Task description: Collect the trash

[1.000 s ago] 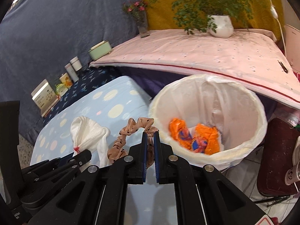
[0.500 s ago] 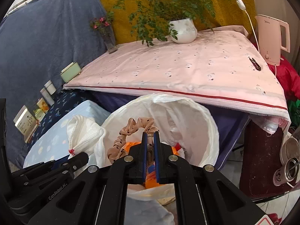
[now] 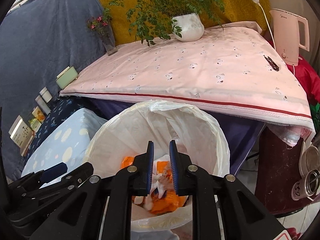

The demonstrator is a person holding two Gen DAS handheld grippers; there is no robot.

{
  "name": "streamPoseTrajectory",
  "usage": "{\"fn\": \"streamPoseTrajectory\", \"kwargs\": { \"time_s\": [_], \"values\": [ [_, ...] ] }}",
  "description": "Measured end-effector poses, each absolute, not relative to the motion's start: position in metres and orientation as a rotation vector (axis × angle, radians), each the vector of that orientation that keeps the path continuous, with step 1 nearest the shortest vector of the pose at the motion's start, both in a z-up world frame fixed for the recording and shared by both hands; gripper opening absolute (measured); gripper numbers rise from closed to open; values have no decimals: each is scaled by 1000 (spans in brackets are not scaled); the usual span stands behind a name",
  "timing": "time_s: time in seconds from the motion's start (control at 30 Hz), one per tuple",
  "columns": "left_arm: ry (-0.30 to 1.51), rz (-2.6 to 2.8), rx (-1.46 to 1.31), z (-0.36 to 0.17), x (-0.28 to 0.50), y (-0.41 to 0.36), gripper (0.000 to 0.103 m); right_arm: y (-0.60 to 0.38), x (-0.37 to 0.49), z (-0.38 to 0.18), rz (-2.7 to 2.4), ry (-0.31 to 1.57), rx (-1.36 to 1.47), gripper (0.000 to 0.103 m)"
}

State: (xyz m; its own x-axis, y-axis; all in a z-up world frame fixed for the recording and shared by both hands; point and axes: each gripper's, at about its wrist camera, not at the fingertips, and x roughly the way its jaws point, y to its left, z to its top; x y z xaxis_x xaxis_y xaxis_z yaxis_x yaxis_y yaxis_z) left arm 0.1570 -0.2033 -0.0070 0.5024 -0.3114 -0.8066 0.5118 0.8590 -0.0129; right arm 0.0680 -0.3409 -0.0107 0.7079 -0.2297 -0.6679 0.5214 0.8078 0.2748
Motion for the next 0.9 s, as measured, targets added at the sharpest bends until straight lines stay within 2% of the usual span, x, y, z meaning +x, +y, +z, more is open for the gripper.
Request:
{"fn": "streamPoseTrajectory", "kwargs": {
  "time_s": [0.17, 0.5, 0.7, 0.77, 0.9],
  "values": [
    [934, -473, 227, -9, 156, -193, 62, -338, 63, -11, -431, 670, 477, 24],
    [925, -443, 216, -5, 138, -173, 62, -319, 47, -3, -421, 682, 451, 26],
    [918, -427, 213, -1, 126, -159, 62, -302, 36, 7, -424, 681, 402, 36],
    [916, -423, 211, 0, 123, -155, 62, -298, 32, 10, -427, 678, 391, 45],
    [907, -413, 205, 4, 115, -145, 64, -291, 25, 17, -432, 677, 367, 54]
  ]
}}
